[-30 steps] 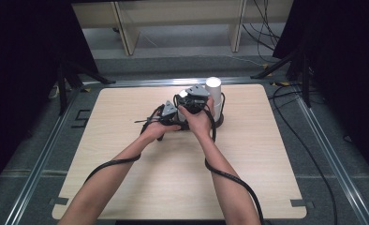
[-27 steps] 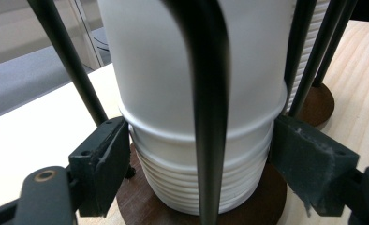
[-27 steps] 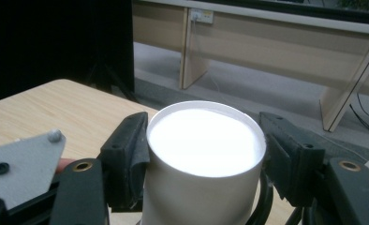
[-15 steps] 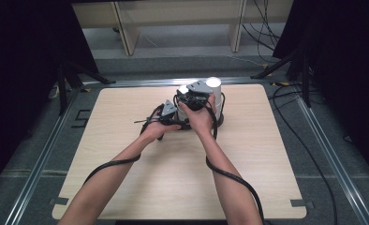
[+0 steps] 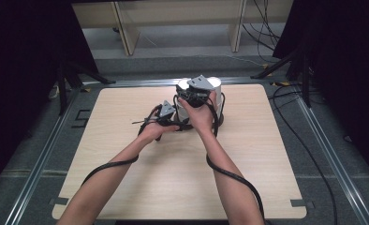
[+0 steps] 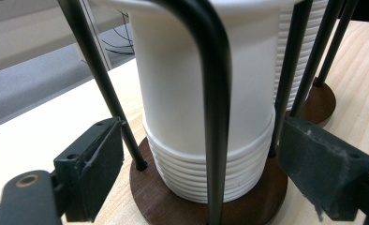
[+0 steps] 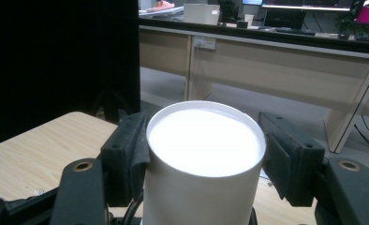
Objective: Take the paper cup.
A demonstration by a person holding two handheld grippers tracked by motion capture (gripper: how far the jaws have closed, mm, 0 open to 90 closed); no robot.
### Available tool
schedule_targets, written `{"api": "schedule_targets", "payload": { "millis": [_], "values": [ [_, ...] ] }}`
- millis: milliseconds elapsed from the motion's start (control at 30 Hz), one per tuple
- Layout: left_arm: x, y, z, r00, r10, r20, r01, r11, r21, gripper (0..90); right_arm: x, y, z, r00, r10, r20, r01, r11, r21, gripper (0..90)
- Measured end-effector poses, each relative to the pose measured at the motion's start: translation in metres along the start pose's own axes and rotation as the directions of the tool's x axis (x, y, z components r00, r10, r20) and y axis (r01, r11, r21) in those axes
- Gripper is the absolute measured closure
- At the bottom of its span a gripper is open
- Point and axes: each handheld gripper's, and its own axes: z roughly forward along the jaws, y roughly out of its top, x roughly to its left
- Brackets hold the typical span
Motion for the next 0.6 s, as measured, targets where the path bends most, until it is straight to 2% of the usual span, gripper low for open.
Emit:
{"api": "schedule_targets", "payload": {
  "millis": [33, 100, 200, 300, 333, 500, 533, 567, 600],
  "values": [
    [0.000, 0.000, -0.001, 1.0000, 0.000, -0.001, 0.000, 1.0000, 0.001, 14.5, 0.000, 0.002, -0.001, 0.9999, 0.013, 0.003, -0.013, 1.000, -0.006, 36.5],
    [0.000, -0.001, 0.000, 1.0000, 0.003, 0.000, -0.003, 0.9999, -0.012, 14.5, -0.001, 0.004, -0.002, 1.0000, 0.008, 0.001, -0.008, 1.000, -0.008, 36.5],
    [0.000, -0.002, -0.003, 0.9999, 0.010, 0.003, -0.010, 0.9999, 0.007, 14.5, -0.002, 0.007, -0.004, 0.9999, 0.010, -0.004, -0.010, 1.000, -0.017, 36.5],
    [0.000, -0.004, -0.005, 1.0000, 0.003, -0.003, -0.003, 1.0000, -0.001, 14.5, -0.002, 0.008, -0.005, 1.0000, 0.007, 0.001, -0.007, 1.000, -0.019, 36.5],
    [0.000, -0.004, -0.005, 1.0000, 0.003, -0.003, -0.003, 1.0000, -0.001, 14.5, -0.002, 0.008, -0.004, 0.9997, 0.024, -0.009, -0.024, 0.999, -0.027, 36.5],
    [0.000, -0.005, -0.007, 1.0000, 0.004, -0.004, -0.004, 1.0000, -0.007, 14.4, -0.001, 0.012, -0.006, 0.9999, 0.011, -0.003, -0.011, 0.999, -0.032, 36.6],
    [0.000, -0.005, -0.007, 1.0000, 0.002, -0.005, -0.002, 1.0000, -0.007, 14.5, 0.000, 0.013, -0.006, 0.9997, 0.025, -0.009, -0.025, 0.999, -0.034, 36.6],
    [0.000, -0.005, -0.007, 1.0000, 0.002, -0.005, -0.002, 1.0000, -0.007, 14.5, -0.001, 0.014, -0.007, 0.9999, 0.010, -0.006, -0.010, 0.999, -0.042, 36.6],
    [0.000, -0.004, -0.007, 1.0000, -0.001, -0.005, 0.001, 1.0000, -0.008, 14.4, 0.000, 0.016, -0.008, 0.9998, 0.019, -0.005, -0.020, 0.999, -0.049, 36.6]
  ]
}}
